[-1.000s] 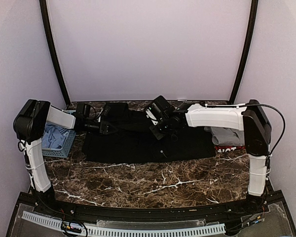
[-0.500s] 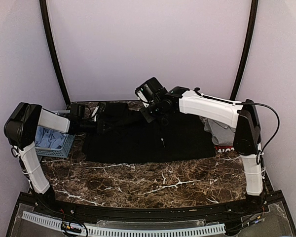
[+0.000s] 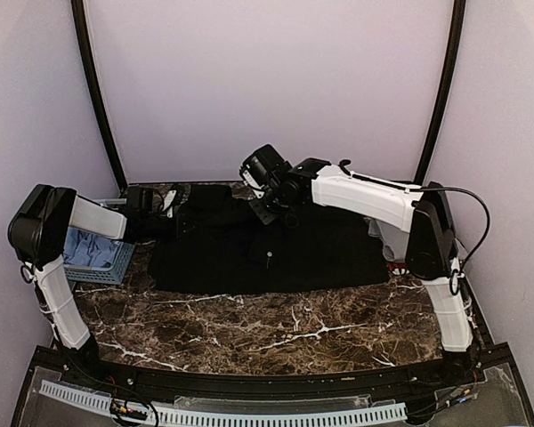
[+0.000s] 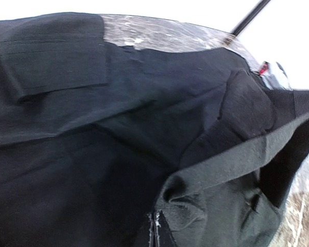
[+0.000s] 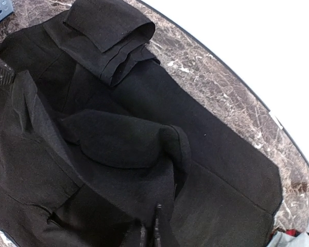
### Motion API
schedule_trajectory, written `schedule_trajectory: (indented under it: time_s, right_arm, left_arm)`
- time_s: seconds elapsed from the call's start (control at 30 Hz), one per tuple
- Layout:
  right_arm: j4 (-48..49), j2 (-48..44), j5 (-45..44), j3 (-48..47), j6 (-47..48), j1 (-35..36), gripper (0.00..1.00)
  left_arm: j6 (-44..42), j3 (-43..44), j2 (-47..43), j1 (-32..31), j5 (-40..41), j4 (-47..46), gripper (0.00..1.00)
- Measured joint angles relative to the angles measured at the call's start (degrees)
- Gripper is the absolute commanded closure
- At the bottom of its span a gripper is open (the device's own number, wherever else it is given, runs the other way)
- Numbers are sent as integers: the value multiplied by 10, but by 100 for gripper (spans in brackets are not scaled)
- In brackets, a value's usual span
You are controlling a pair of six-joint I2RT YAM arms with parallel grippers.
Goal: Fold and stack the long sleeve shirts
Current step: Adjust the sleeve of the 1/3-folded shirt.
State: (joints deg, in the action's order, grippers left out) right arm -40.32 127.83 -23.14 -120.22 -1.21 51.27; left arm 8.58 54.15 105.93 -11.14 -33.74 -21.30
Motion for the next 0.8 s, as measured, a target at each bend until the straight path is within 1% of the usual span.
schedule_trajectory:
  time_s: [0.13, 0.2, 0.27, 0.3, 0.37, 0.47, 0.53, 0.57, 0.6, 0.67, 0.7, 0.8]
  right_arm:
    - [2, 19, 13, -2, -6, 0, 66]
    - [6, 33, 26, -3, -10, 0, 56]
    - [8, 46, 38, -3, -17, 0, 48]
    - [9, 51, 44, -3, -21, 0, 46]
    - [14, 55, 58, 1, -26, 0, 42]
    - [29, 50, 73, 20, -40, 0, 39]
    - [49, 40, 86, 55, -52, 0, 39]
    - [56, 33, 95, 76, -58, 0, 39]
    - [66, 26, 102, 99, -65, 0, 39]
    - [83, 14, 121, 142, -75, 0, 39]
    - [91, 9, 130, 163, -80, 0, 39]
    - [110, 4, 149, 206, -90, 0, 39]
  left_arm:
    - [9, -4, 0, 0, 51, -9, 100]
    - [14, -7, 0, 0, 79, -11, 100]
    - [21, -10, 0, 0, 107, -12, 100]
    - [24, -11, 0, 0, 116, -12, 99]
    - [29, -11, 0, 0, 140, -12, 97]
    - [35, -11, 0, 0, 162, -13, 92]
    - [41, -12, 0, 0, 170, -14, 86]
    - [41, -13, 0, 0, 171, -14, 80]
    - [44, -14, 0, 0, 172, -14, 77]
    - [48, -17, 0, 0, 172, -14, 67]
    - [49, -19, 0, 0, 171, -14, 65]
    - [55, -20, 0, 0, 169, -16, 54]
